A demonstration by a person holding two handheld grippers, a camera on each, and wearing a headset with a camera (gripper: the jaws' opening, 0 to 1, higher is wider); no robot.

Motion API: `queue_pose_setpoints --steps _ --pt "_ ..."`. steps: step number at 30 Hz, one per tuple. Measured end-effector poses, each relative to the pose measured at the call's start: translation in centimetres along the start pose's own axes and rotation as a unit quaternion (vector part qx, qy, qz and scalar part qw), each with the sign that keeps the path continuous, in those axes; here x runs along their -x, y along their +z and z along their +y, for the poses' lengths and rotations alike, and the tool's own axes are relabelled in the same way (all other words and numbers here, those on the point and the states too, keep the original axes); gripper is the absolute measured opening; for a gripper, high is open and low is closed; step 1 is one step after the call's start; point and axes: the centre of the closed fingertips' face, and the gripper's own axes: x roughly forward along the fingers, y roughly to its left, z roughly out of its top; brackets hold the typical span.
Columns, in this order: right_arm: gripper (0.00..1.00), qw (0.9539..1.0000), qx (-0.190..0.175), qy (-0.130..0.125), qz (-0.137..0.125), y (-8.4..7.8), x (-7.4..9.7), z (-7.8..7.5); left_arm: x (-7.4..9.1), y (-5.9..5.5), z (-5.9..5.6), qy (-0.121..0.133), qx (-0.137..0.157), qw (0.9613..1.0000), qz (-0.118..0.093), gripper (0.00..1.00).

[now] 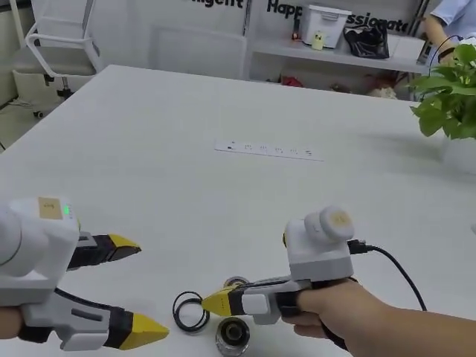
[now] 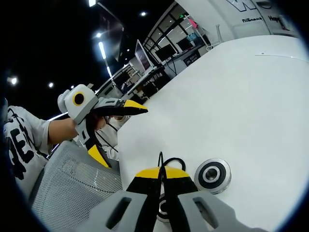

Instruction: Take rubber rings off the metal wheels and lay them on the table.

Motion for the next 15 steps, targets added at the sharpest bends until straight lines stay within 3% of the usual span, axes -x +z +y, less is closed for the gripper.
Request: queue_pose_setpoints --steps 15 --pt "0.0 1.0 -0.009 -0.002 -0.002 -0.05 0.04 -0.35 -0.15 -0.08 -0.09 -0.003 0.001 1.0 0.002 0.73"
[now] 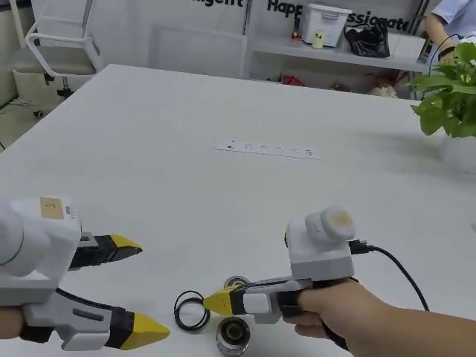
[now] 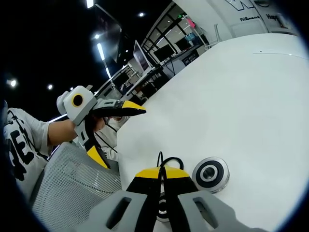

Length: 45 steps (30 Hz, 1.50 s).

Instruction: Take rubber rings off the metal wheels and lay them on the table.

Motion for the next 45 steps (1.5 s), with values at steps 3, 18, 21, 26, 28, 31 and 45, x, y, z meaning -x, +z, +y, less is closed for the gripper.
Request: queue_pose_setpoints --steps 3,18,21,26,28,31,45 --pt "0.0 1.0 -0.003 -0.003 0.0 0.02 -0.02 -0.21 -0.01 -0.07 0.0 0.0 0.0 1.0 0.001 0.73" --pt "0.0 0.9999 -0.003 -0.015 0.003 -0.09 -0.06 -0.57 -0.14 -0.3 -0.22 -0.004 0.003 1.0 0.004 0.74" --pt "0.0 0.9999 0.0 -0.017 0.004 -0.14 -0.07 -0.55 -0.18 -0.29 -0.13 -0.003 0.003 1.0 0.005 0.73" --pt "0.02 0.9998 0.001 -0.017 0.003 -0.09 -0.07 -0.58 -0.2 -0.21 -0.1 -0.004 0.002 1.0 0.006 0.73" --pt "0.04 0.9998 0.004 -0.018 0.004 -0.1 -0.09 -0.51 -0.22 -0.2 -0.13 -0.004 0.003 1.0 0.006 0.73" --pt "0.06 0.9998 0.008 -0.019 0.005 -0.22 -0.11 -0.46 -0.26 -0.23 -0.23 -0.005 0.002 1.0 0.007 0.73" --pt "0.18 0.9994 0.022 -0.021 0.017 -0.61 -0.37 -0.13 -0.22 -0.4 -0.35 -0.005 0.003 0.9999 0.009 0.73"
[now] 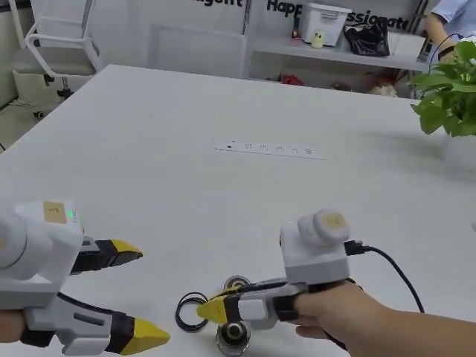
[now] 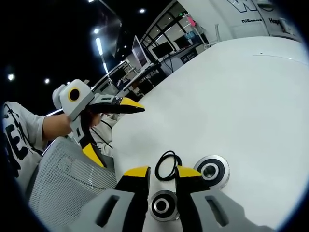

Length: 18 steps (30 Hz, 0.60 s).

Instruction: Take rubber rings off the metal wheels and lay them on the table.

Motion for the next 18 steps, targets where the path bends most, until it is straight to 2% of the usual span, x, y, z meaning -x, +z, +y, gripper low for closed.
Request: queue_pose_setpoints --steps 18 --pt "0.29 0.9992 0.034 -0.008 0.021 -0.32 0.21 0.62 -0.1 -0.05 -0.24 -0.006 -0.001 1.0 0.006 0.73"
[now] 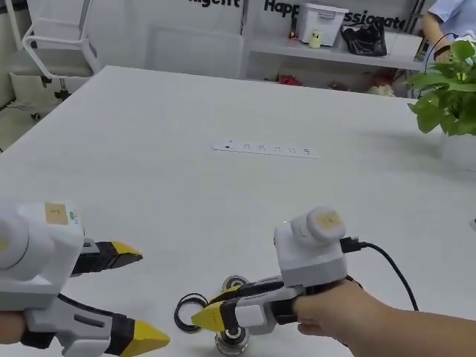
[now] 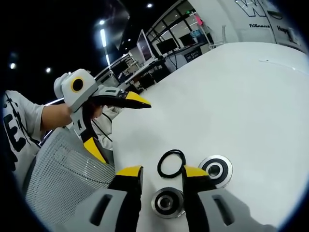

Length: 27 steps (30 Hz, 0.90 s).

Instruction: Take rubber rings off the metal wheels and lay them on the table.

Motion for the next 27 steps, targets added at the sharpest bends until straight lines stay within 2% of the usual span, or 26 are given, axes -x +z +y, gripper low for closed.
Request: queue_pose_setpoints --steps 12,27 --pt "0.36 0.9998 0.017 -0.004 -0.008 0.7 0.8 0.3 -0.1 0.6 -0.2 -0.004 -0.001 1.0 -0.004 0.74" --pt "0.46 0.9975 0.057 -0.005 -0.041 2.6 1.7 1.1 0.2 2.1 -0.3 -0.005 -0.001 0.9998 -0.019 0.76"
